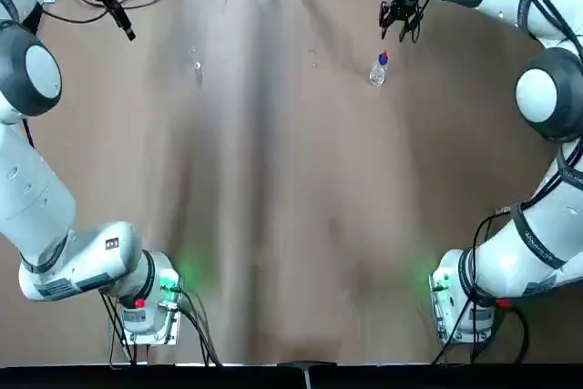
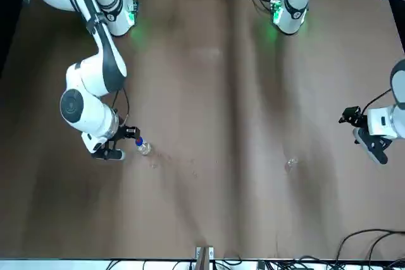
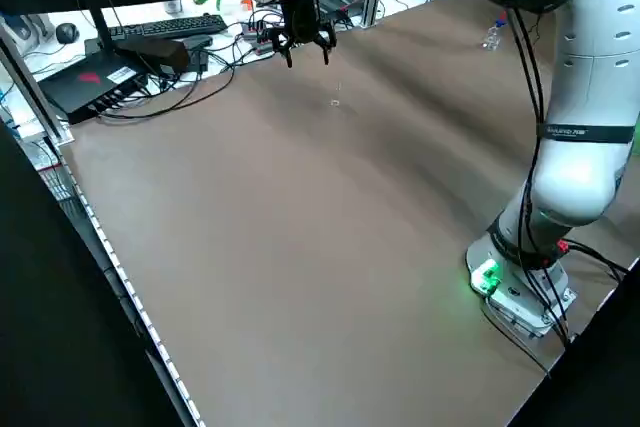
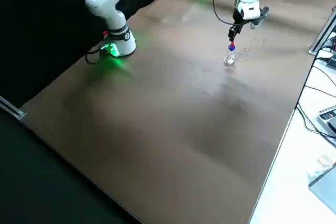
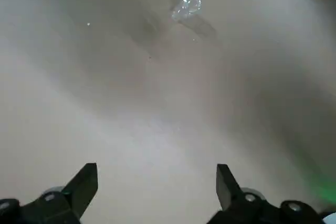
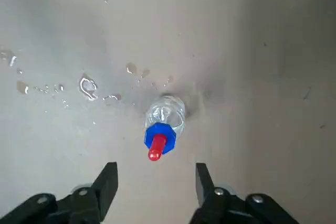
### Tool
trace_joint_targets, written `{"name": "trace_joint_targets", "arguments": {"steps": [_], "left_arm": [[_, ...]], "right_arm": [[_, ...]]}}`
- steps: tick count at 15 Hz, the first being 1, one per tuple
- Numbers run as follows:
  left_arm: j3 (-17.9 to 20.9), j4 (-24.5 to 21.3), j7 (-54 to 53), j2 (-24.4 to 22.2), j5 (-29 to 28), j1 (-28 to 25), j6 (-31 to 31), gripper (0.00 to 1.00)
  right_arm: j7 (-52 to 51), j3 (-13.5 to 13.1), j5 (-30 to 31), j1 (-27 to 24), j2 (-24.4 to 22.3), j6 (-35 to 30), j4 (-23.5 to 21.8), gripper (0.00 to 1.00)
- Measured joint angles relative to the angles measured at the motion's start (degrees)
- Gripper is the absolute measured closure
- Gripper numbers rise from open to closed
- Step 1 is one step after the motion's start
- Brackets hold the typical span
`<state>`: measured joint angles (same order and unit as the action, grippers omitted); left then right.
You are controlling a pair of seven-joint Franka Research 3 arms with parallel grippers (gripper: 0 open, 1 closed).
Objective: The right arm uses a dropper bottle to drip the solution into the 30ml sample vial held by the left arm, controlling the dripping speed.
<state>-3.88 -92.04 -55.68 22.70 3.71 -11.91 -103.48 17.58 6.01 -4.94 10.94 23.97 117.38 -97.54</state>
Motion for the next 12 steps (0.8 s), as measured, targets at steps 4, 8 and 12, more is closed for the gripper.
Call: {"name": "trace_joint_targets", "arguments": {"steps": [4,8,12], "left_arm": [[-0.8,0.1,-7.6,0.9,-0.2,0.7,-1.6,0.01],[-0.8,0.2,-20.6,3.7,2.8,0.4,-5.4,0.00],[-0.8,0.4,-28.9,5.7,9.1,0.4,-6.2,0.00]], "right_arm": [[1.2,0.0,0.0,0.7,1.6,1.1,0.0,0.33],[1.4,-0.1,0.0,0.9,3.1,1.6,-0.1,0.41],[1.4,-0.2,0.1,0.9,3.7,1.7,-0.1,0.46]]}}
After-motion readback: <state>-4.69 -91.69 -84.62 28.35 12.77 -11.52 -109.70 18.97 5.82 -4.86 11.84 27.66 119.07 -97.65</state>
